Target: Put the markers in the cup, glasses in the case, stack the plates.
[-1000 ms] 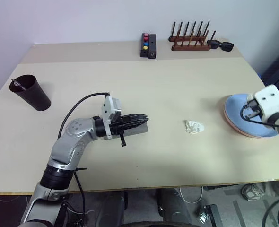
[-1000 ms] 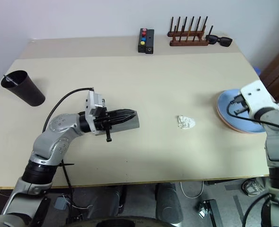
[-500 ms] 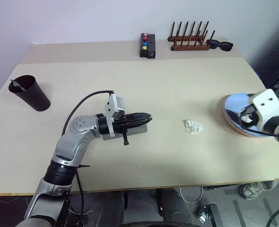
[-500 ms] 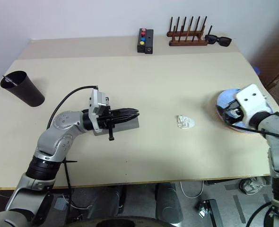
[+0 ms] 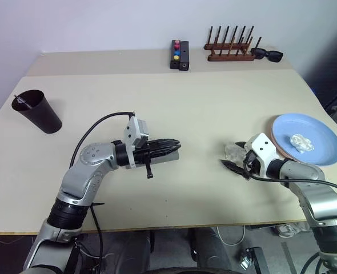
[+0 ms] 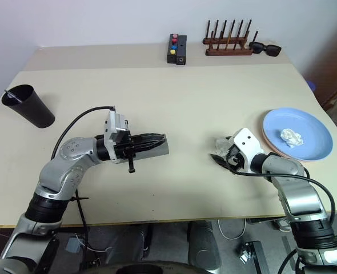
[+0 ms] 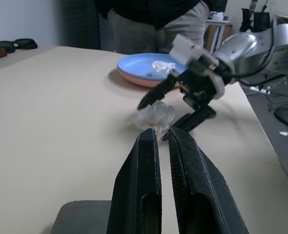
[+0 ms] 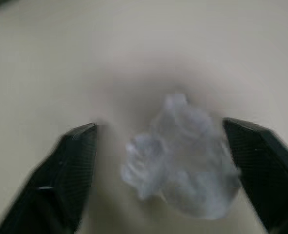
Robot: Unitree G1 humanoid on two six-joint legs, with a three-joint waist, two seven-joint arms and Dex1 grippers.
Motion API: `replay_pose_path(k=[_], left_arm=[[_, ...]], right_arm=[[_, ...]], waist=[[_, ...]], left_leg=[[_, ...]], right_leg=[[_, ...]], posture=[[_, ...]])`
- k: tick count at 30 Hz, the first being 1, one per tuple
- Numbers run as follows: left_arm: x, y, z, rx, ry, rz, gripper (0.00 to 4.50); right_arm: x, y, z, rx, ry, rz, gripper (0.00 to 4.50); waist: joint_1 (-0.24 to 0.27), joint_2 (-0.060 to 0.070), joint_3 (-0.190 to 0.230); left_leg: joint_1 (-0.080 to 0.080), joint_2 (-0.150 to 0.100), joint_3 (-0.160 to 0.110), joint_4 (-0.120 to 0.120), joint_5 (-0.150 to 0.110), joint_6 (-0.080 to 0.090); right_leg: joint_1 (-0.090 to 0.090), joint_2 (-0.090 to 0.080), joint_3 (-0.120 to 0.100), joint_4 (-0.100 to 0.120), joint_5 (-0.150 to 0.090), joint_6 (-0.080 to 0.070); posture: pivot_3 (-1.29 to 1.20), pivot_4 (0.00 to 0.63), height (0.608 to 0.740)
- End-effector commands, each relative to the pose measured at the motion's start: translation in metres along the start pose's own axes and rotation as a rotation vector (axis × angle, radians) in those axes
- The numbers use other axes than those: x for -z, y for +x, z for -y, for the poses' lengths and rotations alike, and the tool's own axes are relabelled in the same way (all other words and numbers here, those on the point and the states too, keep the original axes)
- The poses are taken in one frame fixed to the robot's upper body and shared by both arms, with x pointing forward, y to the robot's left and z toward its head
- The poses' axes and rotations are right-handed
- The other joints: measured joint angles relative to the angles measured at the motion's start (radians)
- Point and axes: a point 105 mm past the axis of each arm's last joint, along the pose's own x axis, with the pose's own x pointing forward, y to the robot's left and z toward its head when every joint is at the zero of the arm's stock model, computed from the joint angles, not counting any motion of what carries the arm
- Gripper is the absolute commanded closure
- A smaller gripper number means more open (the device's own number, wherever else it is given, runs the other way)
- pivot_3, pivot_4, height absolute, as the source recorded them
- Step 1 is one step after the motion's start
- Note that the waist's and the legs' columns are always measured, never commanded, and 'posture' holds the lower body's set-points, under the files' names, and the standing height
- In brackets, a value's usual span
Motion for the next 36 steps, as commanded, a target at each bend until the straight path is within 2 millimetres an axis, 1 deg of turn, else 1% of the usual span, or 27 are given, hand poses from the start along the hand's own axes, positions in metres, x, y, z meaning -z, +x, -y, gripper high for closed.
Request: replay_pose_path(k=[1,3,5,7,10,12,13,14,16,18,20,23,25,26,27,29,30,33,36], left_arm=[[-0.01,-0.004,0.001,-0.008,0.025,0.023,4.15],[-0.01,-0.004,0.001,-0.009,0.023,0.022,4.15],[-0.01,-0.003,0.001,-0.006,0.023,0.024,4.15],[-0.01,-0.002,0.0,-0.002,0.023,0.025,4.15],[-0.01,-0.001,0.0,0.005,0.023,0.026,4.15],[-0.01,0.001,0.0,0.013,0.022,0.028,4.15],[-0.009,0.001,0.001,0.018,0.021,0.029,4.15],[-0.009,0.002,0.001,0.022,0.021,0.031,4.15],[-0.009,0.003,0.001,0.025,0.021,0.032,4.15],[-0.009,0.005,0.001,0.027,0.021,0.035,4.15],[-0.009,0.006,0.001,0.027,0.02,0.037,4.15],[-0.009,0.006,0.001,0.021,0.022,0.037,4.15],[-0.01,0.005,0.0,0.012,0.025,0.038,4.15],[-0.01,0.004,0.001,0.008,0.025,0.039,4.15],[-0.01,0.004,0.001,0.005,0.025,0.041,4.15],[-0.01,0.004,0.0,-0.007,0.024,0.04,4.15],[-0.01,0.002,-0.001,-0.022,0.028,0.04,4.15],[-0.01,-0.006,-0.009,-0.09,0.053,0.03,4.15],[-0.008,-0.027,-0.026,-0.216,0.067,0.002,4.15]], right_arm=[[-0.012,-0.004,0.007,0.016,-0.043,0.039,2.43],[-0.013,-0.007,0.009,0.025,-0.049,0.043,3.52],[-0.019,-0.013,0.013,0.048,-0.061,0.065,4.46],[-0.027,-0.019,0.019,0.076,-0.065,0.104,4.46],[-0.034,-0.034,0.038,0.174,-0.071,0.131,4.46],[-0.036,-0.055,0.071,0.323,-0.097,0.107,4.46],[-0.035,-0.063,0.083,0.382,-0.103,0.095,4.46],[-0.033,-0.069,0.093,0.433,-0.11,0.07,4.46],[-0.026,-0.073,0.103,0.484,-0.117,0.031,4.46],[-0.013,-0.075,0.117,0.566,-0.1,-0.028,4.46],[-0.005,-0.073,0.122,0.592,-0.079,-0.051,4.46],[0.001,-0.069,0.121,0.58,-0.07,-0.054,3.44],[0.002,-0.068,0.124,0.607,-0.091,-0.056,2.48],[0.001,-0.068,0.127,0.624,-0.098,-0.047,1.91],[0.0,-0.069,0.128,0.636,-0.101,-0.039,1.52],[-0.004,-0.069,0.131,0.653,-0.115,-0.017,0.42],[-0.009,-0.069,0.131,0.657,-0.121,0.008,0.03],[-0.027,-0.065,0.124,0.602,-0.129,0.117,0.03],[-0.04,-0.058,0.106,0.477,-0.122,0.193,0.03]], waist=[[0.0,0.0,0.0],[0.0,0.0,0.0],[0.0,0.0,0.0],[0.0,0.0,0.0],[0.0,0.0,0.0],[0.001,0.0,0.0],[0.001,0.0,0.0],[0.002,0.0,0.0],[0.001,0.0,0.0],[0.0,0.0,0.0],[-0.001,0.0,0.0],[-0.004,0.0,0.0],[-0.003,0.0,0.0],[-0.002,0.0,0.0],[-0.002,0.0,0.0],[-0.002,0.0,0.0],[-0.002,0.0,0.0],[-0.004,0.0,0.0],[-0.006,0.0,0.0]], left_leg=[[0.0,0.0,0.0,0.0,0.0,0.0],[0.0,0.0,0.0,0.0,0.0,0.0],[0.0,0.0,0.0,0.0,0.0,0.0],[0.0,0.0,0.0,0.0,0.0,0.0],[0.0,0.0,0.0,0.0,0.0,0.0],[0.0,0.0,0.0,0.0,0.0,0.0],[0.0,0.0,0.0,0.0,0.0,0.0],[0.0,0.0,0.0,0.0,0.0,0.0],[0.0,0.0,0.0,0.0,0.0,0.0],[0.0,0.0,0.0,0.0,0.0,0.0],[0.0,0.0,0.0,0.0,0.0,0.0],[0.0,0.0,0.0,0.0,0.0,0.0],[0.0,0.0,0.0,0.0,0.0,0.0],[0.0,0.0,0.0,0.0,0.0,0.0],[0.0,0.0,0.0,0.0,0.0,0.0],[0.0,0.0,0.0,0.0,0.0,0.0],[0.0,0.0,0.0,0.0,0.0,0.0],[0.0,0.0,0.0,0.0,0.0,0.0],[0.0,0.0,0.0,0.0,0.0,0.0]], right_leg=[[0.0,0.0,0.0,0.0,0.0,0.0],[0.0,0.0,0.0,0.0,0.0,0.0],[0.0,0.0,0.0,0.0,0.0,0.0],[0.0,0.0,0.0,0.0,0.0,0.0],[0.0,0.0,0.0,0.0,0.0,0.0],[0.0,0.0,0.0,0.0,0.0,0.0],[0.0,0.0,0.0,0.0,0.0,0.0],[0.0,0.0,0.0,0.0,0.0,0.0],[0.0,0.0,0.0,0.0,0.0,0.0],[0.0,0.0,0.0,0.0,0.0,-0.001],[0.0,0.0,0.0,0.0,0.001,-0.002],[0.0,0.0,0.0,0.0,0.001,-0.002],[0.0,0.0,0.0,0.0,0.001,-0.002],[0.0,0.0,0.0,0.0,0.001,-0.002],[0.0,0.0,0.0,0.0,0.001,-0.002],[0.0,0.0,0.0,0.0,0.001,-0.002],[0.0,0.0,0.0,0.0,0.001,-0.002],[0.0,0.0,0.0,0.0,0.001,-0.002],[0.0,0.0,0.0,0.0,0.001,-0.002]], posture=[[0.0,0.15,0.739],[0.0,0.15,0.739],[0.0,0.15,0.739],[0.0,0.15,0.739],[0.0,0.15,0.739],[0.0,0.15,0.739],[0.0,0.15,0.739],[0.0,0.15,0.739],[0.0,0.15,0.739],[0.0,0.15,0.739],[0.0,0.15,0.739],[0.0,0.15,0.739],[0.0,0.15,0.739],[0.0,0.15,0.739],[0.0,0.15,0.739],[0.0,0.15,0.739],[0.0,0.15,0.739],[0.0,0.15,0.739],[0.0,0.15,0.739]])
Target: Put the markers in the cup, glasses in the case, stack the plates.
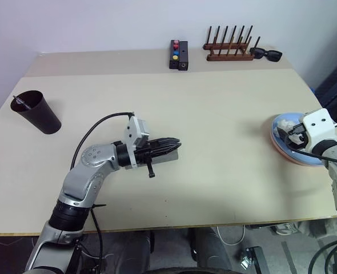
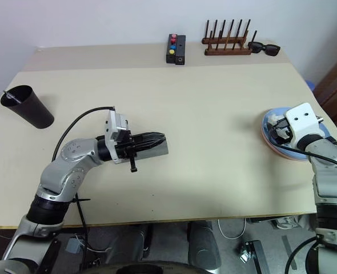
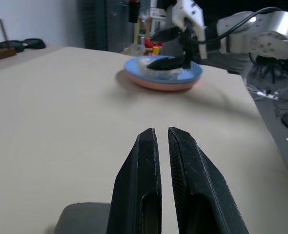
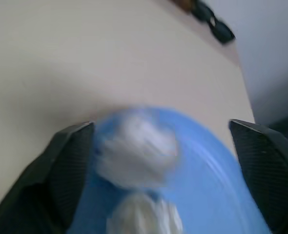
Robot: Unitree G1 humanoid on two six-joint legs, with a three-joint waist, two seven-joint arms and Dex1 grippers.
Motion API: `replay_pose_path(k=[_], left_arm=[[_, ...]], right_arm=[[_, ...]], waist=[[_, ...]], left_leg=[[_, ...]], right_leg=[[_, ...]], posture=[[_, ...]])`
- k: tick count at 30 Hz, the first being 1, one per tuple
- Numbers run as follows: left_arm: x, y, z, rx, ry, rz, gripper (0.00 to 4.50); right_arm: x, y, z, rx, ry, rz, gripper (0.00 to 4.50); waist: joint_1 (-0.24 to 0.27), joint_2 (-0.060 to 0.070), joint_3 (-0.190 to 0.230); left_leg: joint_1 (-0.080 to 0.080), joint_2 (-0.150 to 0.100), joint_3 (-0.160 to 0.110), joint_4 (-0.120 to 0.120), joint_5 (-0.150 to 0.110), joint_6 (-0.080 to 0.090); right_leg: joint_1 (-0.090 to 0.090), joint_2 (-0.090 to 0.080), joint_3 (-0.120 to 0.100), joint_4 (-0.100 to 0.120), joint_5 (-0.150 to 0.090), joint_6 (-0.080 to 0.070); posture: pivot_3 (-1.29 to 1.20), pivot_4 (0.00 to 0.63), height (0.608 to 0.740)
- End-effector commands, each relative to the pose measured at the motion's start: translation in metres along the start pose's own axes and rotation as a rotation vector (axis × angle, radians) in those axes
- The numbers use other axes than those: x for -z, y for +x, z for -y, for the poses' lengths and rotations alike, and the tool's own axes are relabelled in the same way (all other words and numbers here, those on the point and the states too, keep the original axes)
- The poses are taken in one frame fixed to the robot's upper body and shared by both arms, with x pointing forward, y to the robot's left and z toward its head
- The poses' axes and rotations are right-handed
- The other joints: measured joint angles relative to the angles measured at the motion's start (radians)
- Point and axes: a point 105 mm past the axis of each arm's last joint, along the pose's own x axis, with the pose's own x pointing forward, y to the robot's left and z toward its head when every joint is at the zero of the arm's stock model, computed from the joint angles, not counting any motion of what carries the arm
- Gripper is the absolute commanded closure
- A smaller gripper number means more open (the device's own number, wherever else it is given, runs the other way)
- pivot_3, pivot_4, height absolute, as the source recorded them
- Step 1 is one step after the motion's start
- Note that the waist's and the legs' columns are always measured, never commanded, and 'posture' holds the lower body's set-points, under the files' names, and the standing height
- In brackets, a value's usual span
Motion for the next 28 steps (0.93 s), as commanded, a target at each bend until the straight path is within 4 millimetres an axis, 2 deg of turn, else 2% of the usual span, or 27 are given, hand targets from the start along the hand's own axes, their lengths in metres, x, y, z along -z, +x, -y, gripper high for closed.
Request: replay_pose_path(k=[1,4,7,9,15,21,28], left_arm=[[-0.013,-0.03,-0.025,-0.169,0.082,-0.001,4.15],[-0.012,-0.071,-0.044,-0.343,0.115,-0.053,4.15],[-0.008,-0.11,-0.052,-0.483,0.125,-0.109,4.15],[-0.003,-0.136,-0.054,-0.563,0.111,-0.145,4.15],[0.011,-0.186,-0.043,-0.717,0.076,-0.218,4.15],[0.017,-0.208,-0.038,-0.793,0.054,-0.229,4.15],[0.021,-0.206,-0.038,-0.811,0.047,-0.219,4.15]], right_arm=[[-0.036,-0.006,-0.015,-0.127,0.025,0.162,0.03],[-0.047,-0.013,-0.039,-0.297,0.081,0.214,0.03],[-0.051,-0.016,-0.05,-0.395,0.132,0.234,0.03],[-0.055,-0.016,-0.056,-0.444,0.153,0.247,0.03],[-0.06,-0.012,-0.063,-0.523,0.187,0.273,0.03],[-0.059,-0.007,-0.067,-0.563,0.185,0.263,0.03],[-0.06,-0.004,-0.066,-0.567,0.18,0.268,0.03]], waist=[[-0.002,0.0,0.0],[-0.003,0.0,0.0],[-0.002,0.0,0.0],[0.0,0.0,0.0],[0.004,0.0,0.0],[0.004,0.0,0.0],[0.003,0.0,0.0]], left_leg=[[0.0,0.0,0.0,0.0,0.0,0.0],[0.0,0.0,0.0,-0.001,0.0,0.0],[0.0,0.001,0.0,-0.001,0.0,0.0],[0.0,0.001,0.0,0.0,0.0,0.0],[0.0,0.001,0.0,-0.001,0.0,0.0],[-0.001,0.001,0.0,-0.001,-0.001,0.0],[-0.001,0.001,0.0,-0.002,-0.001,0.0]], right_leg=[[0.0,0.0,0.0,0.0,0.0,0.0],[0.0,0.0,0.0,0.0,-0.001,0.002],[0.0,0.0,0.0,0.0,-0.001,0.002],[0.0,0.0,0.0,0.0,-0.001,0.002],[-0.001,-0.001,0.0,-0.001,-0.002,0.002],[-0.001,-0.001,0.0,-0.001,-0.002,0.002],[-0.002,-0.001,0.0,-0.002,-0.002,0.001]], posture=[[0.0,0.15,0.739],[0.0,0.15,0.739],[0.0,0.15,0.739],[0.0,0.15,0.739],[0.0,0.15,0.739],[0.0,0.15,0.739],[0.0,0.15,0.739]])
